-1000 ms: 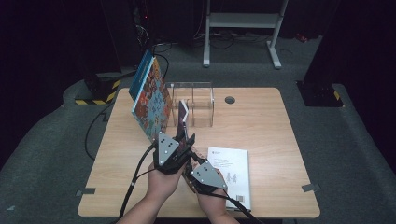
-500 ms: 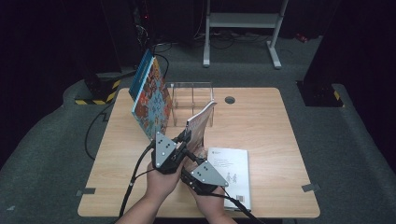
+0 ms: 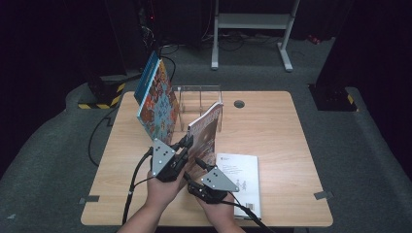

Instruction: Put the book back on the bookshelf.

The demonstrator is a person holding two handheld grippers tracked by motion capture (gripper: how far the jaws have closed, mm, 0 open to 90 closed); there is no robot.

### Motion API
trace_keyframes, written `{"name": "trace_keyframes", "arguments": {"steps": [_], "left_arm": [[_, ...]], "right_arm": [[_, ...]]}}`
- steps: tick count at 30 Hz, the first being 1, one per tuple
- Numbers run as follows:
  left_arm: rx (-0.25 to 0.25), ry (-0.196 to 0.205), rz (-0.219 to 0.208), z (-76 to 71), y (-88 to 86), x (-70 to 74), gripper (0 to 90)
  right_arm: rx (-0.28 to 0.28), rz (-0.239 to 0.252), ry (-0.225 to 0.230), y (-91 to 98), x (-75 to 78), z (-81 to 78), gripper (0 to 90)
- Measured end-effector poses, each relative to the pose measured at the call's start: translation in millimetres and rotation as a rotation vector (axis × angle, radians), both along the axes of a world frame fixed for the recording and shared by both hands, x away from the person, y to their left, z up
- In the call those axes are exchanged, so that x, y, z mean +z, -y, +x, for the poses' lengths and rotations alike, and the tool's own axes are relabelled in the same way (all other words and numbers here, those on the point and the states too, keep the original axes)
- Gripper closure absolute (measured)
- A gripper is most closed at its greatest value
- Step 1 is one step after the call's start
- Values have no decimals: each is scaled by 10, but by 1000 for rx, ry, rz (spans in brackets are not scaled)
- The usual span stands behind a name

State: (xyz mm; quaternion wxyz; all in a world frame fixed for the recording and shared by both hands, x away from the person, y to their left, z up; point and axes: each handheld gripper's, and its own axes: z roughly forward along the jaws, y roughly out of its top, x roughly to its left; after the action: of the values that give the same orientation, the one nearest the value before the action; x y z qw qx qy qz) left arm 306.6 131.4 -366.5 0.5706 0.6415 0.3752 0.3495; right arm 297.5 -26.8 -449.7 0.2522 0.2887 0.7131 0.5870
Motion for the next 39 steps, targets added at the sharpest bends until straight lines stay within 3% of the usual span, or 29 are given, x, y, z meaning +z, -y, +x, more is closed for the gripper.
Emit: {"name": "trace_keyframes", "arguments": {"steps": [2,4,7,12,18,21,25,29,39], "left_arm": [[-3,10,-21,-24,-40,29,839],[-7,19,-26,-34,-69,43,839],[-13,12,-20,-14,-88,40,840],[-18,-5,-13,36,-52,13,840],[-16,-10,-28,70,-22,11,840],[-18,-3,-20,68,-2,26,840],[-25,10,-27,31,-11,49,839],[-27,22,-41,-17,-62,71,839],[-32,15,-58,-124,-240,-35,840]], "right_arm": [[-29,-23,-40,2,-43,69,432],[-24,5,-77,30,-72,102,410],[-7,23,-76,29,-73,77,381],[10,52,-110,-41,-83,-1,229],[6,65,-99,-96,-62,-66,189],[8,62,-119,-123,-81,-50,186],[8,29,-153,-162,-142,-8,166],[-1,8,-157,-195,-165,17,167],[-13,-141,-121,-273,-214,109,160]]}}
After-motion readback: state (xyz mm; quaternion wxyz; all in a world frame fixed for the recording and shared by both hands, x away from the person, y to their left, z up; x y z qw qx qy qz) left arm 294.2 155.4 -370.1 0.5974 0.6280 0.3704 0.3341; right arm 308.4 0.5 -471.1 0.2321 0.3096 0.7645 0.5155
